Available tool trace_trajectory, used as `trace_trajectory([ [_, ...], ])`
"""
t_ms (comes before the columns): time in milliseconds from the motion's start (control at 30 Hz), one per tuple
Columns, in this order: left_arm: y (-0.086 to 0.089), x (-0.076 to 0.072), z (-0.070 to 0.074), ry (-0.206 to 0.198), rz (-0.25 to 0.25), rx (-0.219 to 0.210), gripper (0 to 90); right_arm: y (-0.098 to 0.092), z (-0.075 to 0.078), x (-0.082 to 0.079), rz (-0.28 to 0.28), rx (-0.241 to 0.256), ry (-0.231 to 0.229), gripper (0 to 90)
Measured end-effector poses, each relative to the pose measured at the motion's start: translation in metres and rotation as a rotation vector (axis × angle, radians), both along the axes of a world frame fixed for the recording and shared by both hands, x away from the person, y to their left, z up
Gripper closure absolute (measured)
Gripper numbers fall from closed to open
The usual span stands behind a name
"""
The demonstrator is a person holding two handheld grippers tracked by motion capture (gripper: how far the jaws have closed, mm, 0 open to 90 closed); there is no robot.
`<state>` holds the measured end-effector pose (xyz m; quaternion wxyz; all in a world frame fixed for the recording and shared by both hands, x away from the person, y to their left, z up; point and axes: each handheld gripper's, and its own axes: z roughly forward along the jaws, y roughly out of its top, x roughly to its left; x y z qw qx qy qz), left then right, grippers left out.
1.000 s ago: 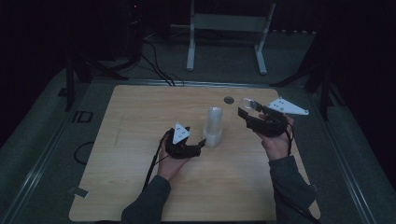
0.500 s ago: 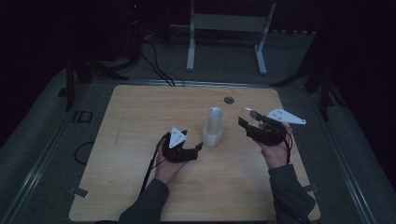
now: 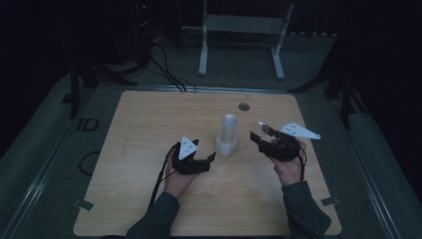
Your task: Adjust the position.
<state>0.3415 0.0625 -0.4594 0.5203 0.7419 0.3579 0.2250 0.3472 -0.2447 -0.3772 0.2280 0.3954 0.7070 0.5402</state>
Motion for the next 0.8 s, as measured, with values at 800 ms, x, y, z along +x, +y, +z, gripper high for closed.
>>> trace_trajectory([
  [800, -0.001, -0.007, 0.007, -0.017, -0.033, -0.010, 20.4, 0.029, -0.032, -0.005, 0.052, 0.022, 0.058, 40.9],
])
